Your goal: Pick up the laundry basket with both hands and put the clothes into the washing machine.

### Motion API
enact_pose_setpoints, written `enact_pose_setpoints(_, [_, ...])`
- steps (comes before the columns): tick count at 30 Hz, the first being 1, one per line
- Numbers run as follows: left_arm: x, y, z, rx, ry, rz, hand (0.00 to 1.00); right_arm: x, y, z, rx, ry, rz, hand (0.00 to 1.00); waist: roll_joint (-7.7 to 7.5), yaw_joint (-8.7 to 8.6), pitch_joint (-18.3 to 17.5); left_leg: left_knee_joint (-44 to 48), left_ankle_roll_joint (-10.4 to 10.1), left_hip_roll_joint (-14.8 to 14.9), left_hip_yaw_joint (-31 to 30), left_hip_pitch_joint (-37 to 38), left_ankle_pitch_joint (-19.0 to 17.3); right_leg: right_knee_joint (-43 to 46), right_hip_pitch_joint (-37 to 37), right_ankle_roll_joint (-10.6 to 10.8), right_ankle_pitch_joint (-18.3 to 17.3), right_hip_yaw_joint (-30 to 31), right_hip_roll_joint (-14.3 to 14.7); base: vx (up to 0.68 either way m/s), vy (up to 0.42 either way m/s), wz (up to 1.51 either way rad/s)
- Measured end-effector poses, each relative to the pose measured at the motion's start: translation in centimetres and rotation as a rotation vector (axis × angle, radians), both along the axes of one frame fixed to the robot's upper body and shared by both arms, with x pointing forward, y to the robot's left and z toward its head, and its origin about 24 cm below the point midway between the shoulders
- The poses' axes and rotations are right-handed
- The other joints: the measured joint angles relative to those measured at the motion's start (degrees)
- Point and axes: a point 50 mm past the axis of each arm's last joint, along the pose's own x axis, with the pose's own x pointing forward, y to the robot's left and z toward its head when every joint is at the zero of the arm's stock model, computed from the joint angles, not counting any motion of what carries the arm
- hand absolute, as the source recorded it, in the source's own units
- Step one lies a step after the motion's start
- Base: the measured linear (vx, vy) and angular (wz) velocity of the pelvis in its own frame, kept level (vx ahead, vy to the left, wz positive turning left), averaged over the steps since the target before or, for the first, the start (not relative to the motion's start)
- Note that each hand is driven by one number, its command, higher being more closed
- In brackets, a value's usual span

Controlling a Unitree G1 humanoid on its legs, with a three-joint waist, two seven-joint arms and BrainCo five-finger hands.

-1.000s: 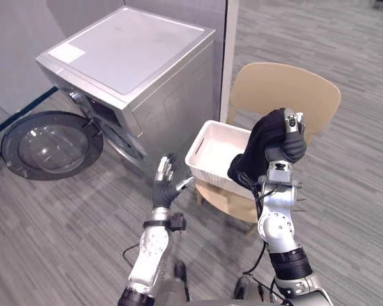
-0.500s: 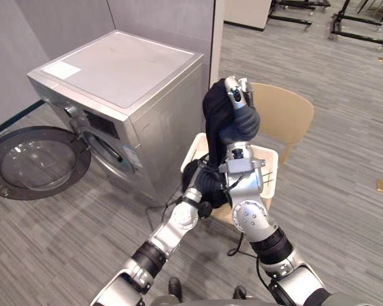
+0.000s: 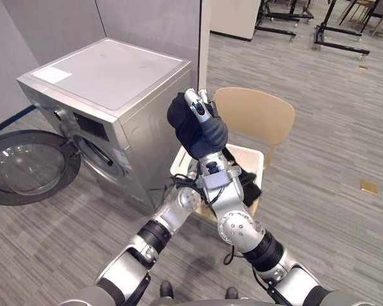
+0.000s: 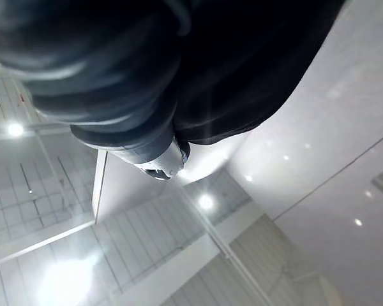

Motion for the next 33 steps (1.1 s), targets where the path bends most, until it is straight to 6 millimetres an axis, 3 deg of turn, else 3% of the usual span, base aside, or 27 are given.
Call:
enact_pose_setpoints(4, [-1.4,0.8,-1.6,-0.096,0.084,0.03,1.0,-0.1,-0.6,-1.8,-0.004,0.058,-0.013,1.0,0.0,0.16,0.0,-0.02,-0.01,-0.12,-0.29,-0.17,-0.01,-0.07,0.02,0.06,-0.04,-0.21,0.0,0.03,0.007,0.04])
enact_pose_setpoints(5, [-1.6,1.2,-2.2,-0.117,0.111,0.046,1.0,-0.1,-0.9,-2.4,-0.012,0.083,-0.02,0.0,0.0,0.17,0.0,-0.02,0.0,-0.14,-0.6,-0.33,0.0,-0.07,0.02,0.09,-0.07,-0.38,0.0,0.02,0.011,0.1])
enact_pose_setpoints(9, [-2.1,2.6,-2.0,-0.242,0.132,0.109,1.0,0.0,-2.2,-4.2,-0.012,0.156,-0.08,0.0,-0.01,0.14,-0.01,-0.19,0.03,-0.42,-0.81,-0.44,0.02,-0.17,0.03,0.15,-0.12,-0.57,0.0,0.01,0.009,0.04])
enact_pose_setpoints(12, [-2.3,4.0,-0.4,-0.367,0.072,0.152,1.0,0.6,-5.1,-5.9,-0.071,0.192,-0.217,0.0,-0.01,0.17,-0.01,-0.46,0.14,-0.65,-1.36,-0.78,0.1,-0.18,0.03,0.32,-0.23,-1.06,-0.19,0.01,0.015,0.09])
enact_pose_setpoints(15, [-2.7,5.8,0.3,-0.458,0.03,0.203,1.0,0.8,-8.5,-7.0,-0.251,0.151,-0.425,0.0,0.04,0.12,-0.04,-0.5,0.21,-0.7,-1.6,-0.98,0.16,-0.3,0.04,0.36,-0.26,-1.33,-0.22,0.01,0.007,0.04])
enact_pose_setpoints(18, [-4.2,7.9,-0.4,-0.504,0.029,0.274,1.0,0.3,-11.7,-8.1,-0.63,0.057,-0.721,0.0,0.24,0.08,-0.23,-0.48,0.21,-0.71,-1.61,-1.17,0.15,-0.7,0.05,0.36,-0.26,-1.38,-0.16,0.01,0.001,0.0])
enact_pose_setpoints(21, [-6.2,9.5,-1.8,-0.49,0.065,0.304,1.0,-1.0,-13.6,-10.2,-0.995,-0.019,-0.88,0.0,0.78,0.09,-0.65,-0.38,0.21,-0.75,-1.94,-1.54,0.15,-0.95,-0.02,0.47,-0.35,-1.68,-0.15,0.05,0.002,0.05])
enact_pose_setpoints(24, [-8.2,11.3,-3.7,-0.453,0.133,0.336,1.0,-2.6,-14.9,-13.1,-1.202,0.025,-0.861,0.0,1.24,0.15,-0.93,-0.33,0.21,-0.77,-2.63,-1.88,0.15,-0.93,-0.03,0.54,-0.62,-2.19,-0.13,0.03,0.002,0.09])
enact_pose_setpoints(28, [-10.8,13.0,-6.3,-0.41,0.251,0.375,1.0,-4.5,-16.0,-19.1,-1.469,0.164,-0.709,0.0,1.54,0.19,-1.12,-0.5,0.19,-0.87,-3.72,-2.48,0.12,-0.92,0.0,0.53,-0.96,-3.33,-0.2,0.0,0.005,0.15])
enact_pose_setpoints(30, [-12.1,13.7,-9.0,-0.358,0.374,0.401,1.0,-5.7,-16.7,-23.2,-1.638,0.273,-0.583,0.0,1.95,0.47,-1.23,-0.5,0.18,-1.01,-5.25,-3.34,0.14,-0.9,0.03,0.51,-1.2,-4.79,-0.24,-0.01,0.0,0.32])
enact_pose_setpoints(33, [-13.8,14.3,-12.9,-0.288,0.554,0.442,1.0,-7.1,-17.2,-26.7,-1.776,0.373,-0.461,0.0,2.56,0.96,-0.75,1.24,0.04,-1.47,-9.67,-7.52,0.69,1.81,-1.55,1.1,-3.34,-9.18,-0.84,-0.05,-0.007,0.67])
